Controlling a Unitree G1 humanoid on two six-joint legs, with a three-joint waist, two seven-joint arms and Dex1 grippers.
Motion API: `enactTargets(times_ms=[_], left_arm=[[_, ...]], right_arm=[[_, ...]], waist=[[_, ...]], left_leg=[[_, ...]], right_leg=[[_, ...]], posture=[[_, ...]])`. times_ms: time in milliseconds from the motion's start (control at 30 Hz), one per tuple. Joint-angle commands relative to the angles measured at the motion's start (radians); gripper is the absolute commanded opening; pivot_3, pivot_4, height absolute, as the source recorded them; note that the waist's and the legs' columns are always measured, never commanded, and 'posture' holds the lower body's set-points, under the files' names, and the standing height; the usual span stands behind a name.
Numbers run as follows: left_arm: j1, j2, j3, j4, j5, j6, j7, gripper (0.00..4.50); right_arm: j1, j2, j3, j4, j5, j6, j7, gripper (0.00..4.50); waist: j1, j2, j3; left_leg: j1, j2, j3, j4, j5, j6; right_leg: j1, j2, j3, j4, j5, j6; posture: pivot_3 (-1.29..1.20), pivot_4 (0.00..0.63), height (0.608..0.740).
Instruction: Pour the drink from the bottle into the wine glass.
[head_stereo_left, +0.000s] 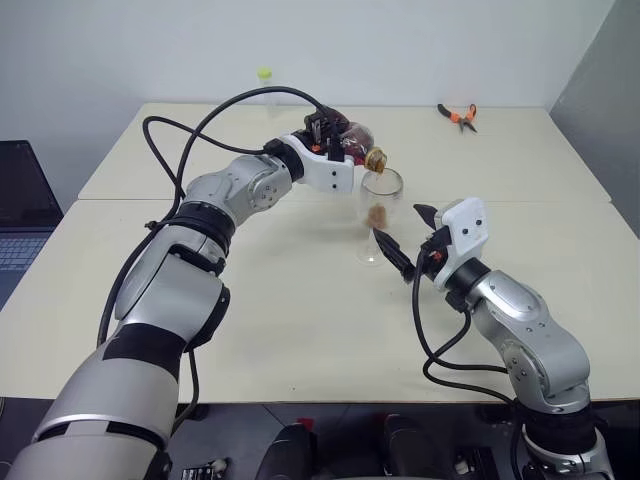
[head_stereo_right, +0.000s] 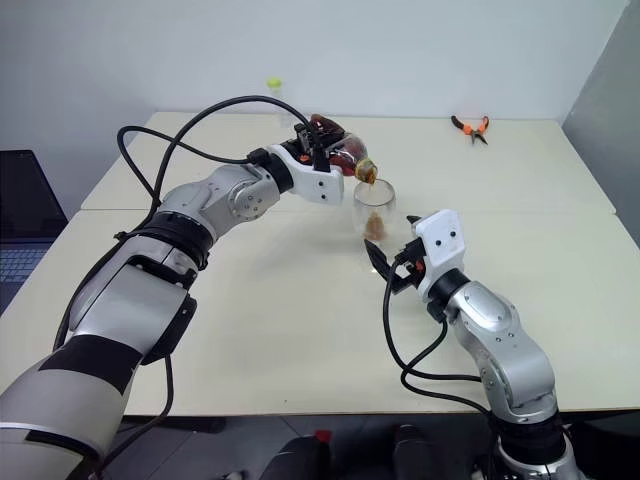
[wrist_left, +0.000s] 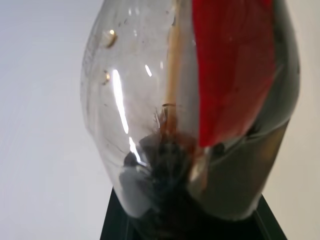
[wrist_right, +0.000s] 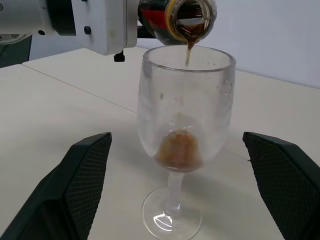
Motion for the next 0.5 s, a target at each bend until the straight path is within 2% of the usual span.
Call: enactTargets(times_ms=[33, 500], left_arm=[[-0.054, 0.017, 0.001, -0.008, 0.0, -0.012, 0.03, 0.69], [-0.067, 0.021, -0.014, 0.009, 0.014, -0.014, 0.044, 0.69]], right_arm=[[-0.002, 0.0, -0.003, -0.026, -0.005, -0.018, 0.003, 4.5], [0.002, 0.005, -0.002, -0.026, -0.003, -0.017, 0.004, 4.5]], waist=[[0.0, 0.0, 0.0], [0.0, 0.0, 0.0]], left_leg=[[0.0, 0.0, 0.0, 0.0, 0.0, 0.0], [0.0, 0.0, 0.0, 0.0, 0.0, 0.0]], right_leg=[[0.0, 0.0, 0.0, 0.0, 0.0, 0.0], [0.0, 0.0, 0.0, 0.0, 0.0, 0.0]], posture=[[0.0, 0.15, 0.74], [0.0, 0.15, 0.74]])
